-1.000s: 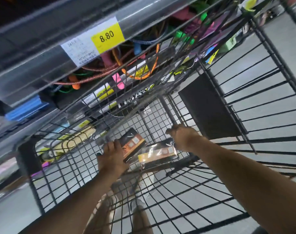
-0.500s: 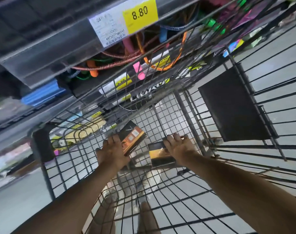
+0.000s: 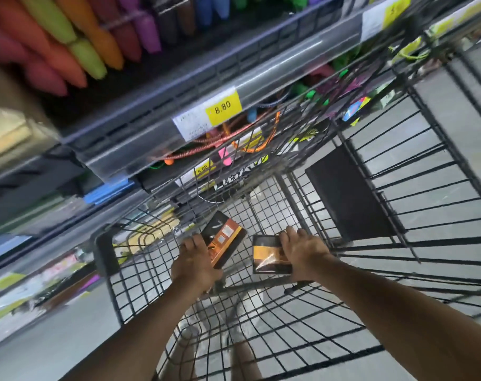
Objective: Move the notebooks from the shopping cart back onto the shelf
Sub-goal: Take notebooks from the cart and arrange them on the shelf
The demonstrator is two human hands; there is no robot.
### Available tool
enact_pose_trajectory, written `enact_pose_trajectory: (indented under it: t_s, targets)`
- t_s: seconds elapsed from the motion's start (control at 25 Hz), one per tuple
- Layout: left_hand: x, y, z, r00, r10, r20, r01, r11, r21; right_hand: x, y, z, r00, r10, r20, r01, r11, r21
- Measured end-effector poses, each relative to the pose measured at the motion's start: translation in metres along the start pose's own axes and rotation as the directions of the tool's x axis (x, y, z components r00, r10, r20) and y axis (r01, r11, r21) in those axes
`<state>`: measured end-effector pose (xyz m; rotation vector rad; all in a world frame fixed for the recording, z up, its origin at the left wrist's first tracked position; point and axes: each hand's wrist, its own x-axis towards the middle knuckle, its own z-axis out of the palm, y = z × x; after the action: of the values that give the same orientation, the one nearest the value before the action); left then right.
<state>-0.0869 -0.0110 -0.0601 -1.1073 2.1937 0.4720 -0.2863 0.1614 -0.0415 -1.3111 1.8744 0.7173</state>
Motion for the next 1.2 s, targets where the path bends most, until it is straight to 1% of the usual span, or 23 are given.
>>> enact_pose_trajectory:
  t_s: [0.16, 0.32, 0.44, 0.52, 0.6, 0.72, 0.84, 0.92, 1.0, 1.08, 1.2]
  targets:
    - [-0.03, 0.021, -0.044, 0.998, 0.049, -0.045, -0.052, 0.997, -0.053, -0.057, 0.017, -0.037, 0.991, 0.091, -0.099, -0.066, 0.971, 0.232]
    - [-0.065, 0.04, -0.104, 0.989, 0.085, -0.117, -0.095, 0.992, -0.085, -0.116, 0.033, -0.075, 0.952, 0.242, -0.188, -0.13, 0.875, 0.466]
    - [-0.093, 0.051, -0.15, 0.984, 0.093, -0.149, -0.112, 0.986, -0.125, -0.155, 0.04, -0.1, 0.892, 0.36, -0.273, -0.123, 0.775, 0.62]
    - [-0.117, 0.054, -0.175, 0.972, 0.13, -0.194, -0.162, 0.975, -0.154, -0.184, 0.039, -0.117, 0.837, 0.436, -0.329, -0.1, 0.714, 0.693]
    - [-0.142, 0.052, -0.196, 0.954, 0.169, -0.246, -0.208, 0.967, -0.144, -0.206, 0.036, -0.13, 0.776, 0.513, -0.368, -0.071, 0.65, 0.756]
    - [-0.174, 0.047, -0.218, 0.931, 0.195, -0.309, -0.239, 0.964, -0.113, -0.233, 0.028, -0.145, 0.717, 0.56, -0.415, 0.004, 0.592, 0.806]
    - [-0.2, 0.032, -0.24, 0.9, 0.207, -0.384, -0.269, 0.956, -0.114, -0.258, 0.015, -0.167, 0.677, 0.573, -0.462, 0.054, 0.587, 0.807]
    - [-0.213, 0.014, -0.25, 0.88, 0.192, -0.434, -0.277, 0.95, -0.141, -0.271, 0.002, -0.182, 0.65, 0.582, -0.488, 0.062, 0.599, 0.798]
    - [-0.229, -0.011, -0.255, 0.862, 0.158, -0.482, -0.258, 0.954, -0.15, -0.283, -0.017, -0.196, 0.644, 0.582, -0.497, 0.07, 0.602, 0.795]
    - [-0.243, -0.035, -0.257, 0.86, 0.122, -0.496, -0.221, 0.964, -0.148, -0.293, -0.034, -0.206, 0.643, 0.578, -0.502, 0.089, 0.595, 0.799]
    - [-0.267, -0.084, -0.255, 0.854, 0.08, -0.514, -0.203, 0.961, -0.187, -0.309, -0.077, -0.222, 0.629, 0.552, -0.548, 0.112, 0.633, 0.766]
